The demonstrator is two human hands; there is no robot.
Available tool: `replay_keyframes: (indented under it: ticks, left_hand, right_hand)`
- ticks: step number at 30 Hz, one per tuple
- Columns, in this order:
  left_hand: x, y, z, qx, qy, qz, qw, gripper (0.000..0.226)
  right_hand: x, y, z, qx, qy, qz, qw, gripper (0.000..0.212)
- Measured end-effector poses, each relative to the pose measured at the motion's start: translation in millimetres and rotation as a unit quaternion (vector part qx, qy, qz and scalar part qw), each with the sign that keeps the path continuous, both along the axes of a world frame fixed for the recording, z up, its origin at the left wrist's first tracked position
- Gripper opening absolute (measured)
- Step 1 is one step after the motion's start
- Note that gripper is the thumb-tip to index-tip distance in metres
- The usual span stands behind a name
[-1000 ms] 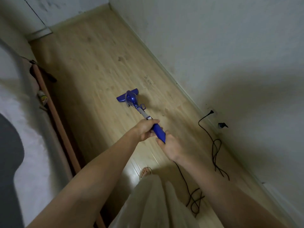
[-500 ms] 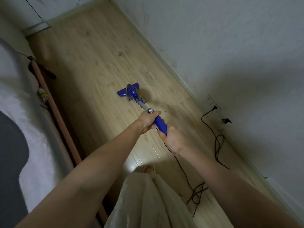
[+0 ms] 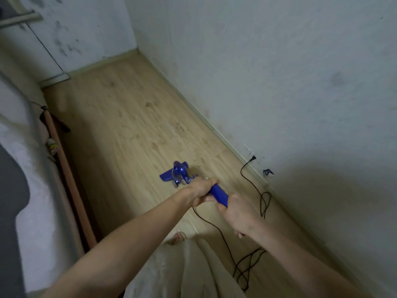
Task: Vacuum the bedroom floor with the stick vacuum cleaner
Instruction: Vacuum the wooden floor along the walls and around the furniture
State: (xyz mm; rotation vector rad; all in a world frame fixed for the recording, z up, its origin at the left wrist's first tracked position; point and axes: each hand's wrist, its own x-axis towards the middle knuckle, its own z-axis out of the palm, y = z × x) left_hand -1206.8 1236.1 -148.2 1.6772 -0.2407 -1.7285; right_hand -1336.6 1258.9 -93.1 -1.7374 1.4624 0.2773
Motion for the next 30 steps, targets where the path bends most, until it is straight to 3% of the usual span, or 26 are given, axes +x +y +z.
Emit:
replay_keyframes:
  ticks: [5, 12, 16, 26, 30]
  left_hand:
    - [-21, 43, 18, 0.011, 0.033, -0.070, 0.997, 0.010]
    - [-5, 67, 22, 0.033, 0.010, -0.146, 0.989, 0.028]
    - [15, 57, 24, 0.029, -0.007, -0.161, 0.987, 0.019]
    - [76, -5, 0, 0.005, -0.033, -0.113, 0.993, 0.027]
    - [106, -39, -10, 0.002, -0.024, -0.091, 0.996, 0.018]
  right_hand:
    - [-26, 52, 31, 0.048, -0.050, -0.055, 0.996, 0.020]
    - [-5, 92, 16, 0.098, -0.160, -0.178, 0.966, 0.020]
    - [18, 82, 6, 0.100, -0.186, -0.196, 0.958, 0.025]
    - [88, 18, -22, 0.107, -0.190, -0.206, 0.954, 0.028]
    - [122, -18, -37, 0.083, -0.145, -0.182, 0.969, 0.028]
